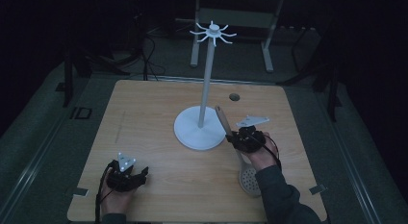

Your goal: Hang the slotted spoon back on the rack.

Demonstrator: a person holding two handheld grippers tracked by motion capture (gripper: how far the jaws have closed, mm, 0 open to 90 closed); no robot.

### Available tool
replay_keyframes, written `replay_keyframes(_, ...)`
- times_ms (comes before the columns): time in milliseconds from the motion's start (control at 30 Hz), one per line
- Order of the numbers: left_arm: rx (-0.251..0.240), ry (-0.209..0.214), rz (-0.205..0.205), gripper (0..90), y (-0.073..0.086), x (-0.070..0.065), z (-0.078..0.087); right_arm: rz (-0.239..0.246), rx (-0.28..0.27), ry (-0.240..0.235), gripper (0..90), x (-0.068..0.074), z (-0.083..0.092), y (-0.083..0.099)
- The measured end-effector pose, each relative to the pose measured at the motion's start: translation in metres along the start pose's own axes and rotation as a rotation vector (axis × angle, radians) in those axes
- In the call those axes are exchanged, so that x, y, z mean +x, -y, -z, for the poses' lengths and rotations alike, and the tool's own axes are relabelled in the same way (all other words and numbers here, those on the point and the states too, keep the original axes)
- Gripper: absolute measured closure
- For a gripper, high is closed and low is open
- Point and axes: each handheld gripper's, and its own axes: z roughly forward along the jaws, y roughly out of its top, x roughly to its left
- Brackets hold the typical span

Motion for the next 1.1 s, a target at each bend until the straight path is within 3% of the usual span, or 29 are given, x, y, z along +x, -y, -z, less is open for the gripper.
replay_keyframes(667, -0.003, -0.007, 0.005, 34.1, 0.001, 0.001, 0.001, -0.024, -0.134, 0.022, 74.2, -0.005, 0.017, -0.01)
replay_keyframes(1100, -0.001, -0.008, 0.001, 34.1, 0.0, 0.001, 0.001, -0.028, -0.189, 0.033, 74.2, -0.009, 0.025, -0.016)
